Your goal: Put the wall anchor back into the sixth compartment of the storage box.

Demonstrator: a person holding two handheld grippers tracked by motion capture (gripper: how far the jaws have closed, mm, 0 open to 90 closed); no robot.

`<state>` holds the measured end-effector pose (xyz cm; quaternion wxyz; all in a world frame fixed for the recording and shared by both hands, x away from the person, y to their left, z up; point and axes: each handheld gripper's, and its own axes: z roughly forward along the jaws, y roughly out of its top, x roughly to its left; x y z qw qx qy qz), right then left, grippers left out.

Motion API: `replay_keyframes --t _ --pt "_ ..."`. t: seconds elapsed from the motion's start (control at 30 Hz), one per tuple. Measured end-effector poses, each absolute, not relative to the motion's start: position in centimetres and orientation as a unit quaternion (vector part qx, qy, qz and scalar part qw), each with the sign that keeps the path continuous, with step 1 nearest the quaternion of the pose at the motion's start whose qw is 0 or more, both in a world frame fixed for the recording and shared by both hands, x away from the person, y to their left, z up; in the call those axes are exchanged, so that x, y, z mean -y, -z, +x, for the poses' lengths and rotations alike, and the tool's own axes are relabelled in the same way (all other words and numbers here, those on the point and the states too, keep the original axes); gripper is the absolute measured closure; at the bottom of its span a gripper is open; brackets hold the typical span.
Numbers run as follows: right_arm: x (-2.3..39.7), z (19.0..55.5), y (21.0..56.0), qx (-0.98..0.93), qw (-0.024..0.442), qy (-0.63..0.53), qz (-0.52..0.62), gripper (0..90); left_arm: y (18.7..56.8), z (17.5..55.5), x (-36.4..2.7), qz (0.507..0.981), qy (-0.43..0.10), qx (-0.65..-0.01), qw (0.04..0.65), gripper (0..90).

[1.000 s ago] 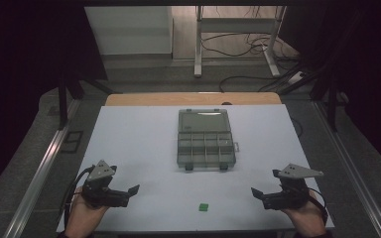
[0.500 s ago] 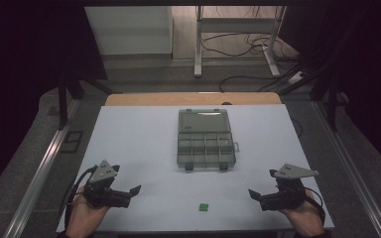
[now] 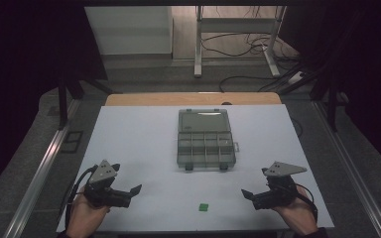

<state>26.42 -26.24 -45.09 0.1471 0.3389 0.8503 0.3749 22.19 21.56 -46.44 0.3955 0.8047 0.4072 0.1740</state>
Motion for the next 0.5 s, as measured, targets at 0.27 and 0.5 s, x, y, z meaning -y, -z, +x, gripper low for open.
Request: replay_keyframes --t 0.27,0.5 --pt "25.1 26.8 45.3 -0.859 0.142 -0.37 0.325 0.0 46.5 22.3 -21.9 0.796 -0.173 -0.418 0.401 0.0" --pt "24.1 27.3 45.4 -0.865 0.131 -0.37 0.313 0.0 46.5 22.3 -21.9 0.799 -0.177 -0.417 0.395 0.0"
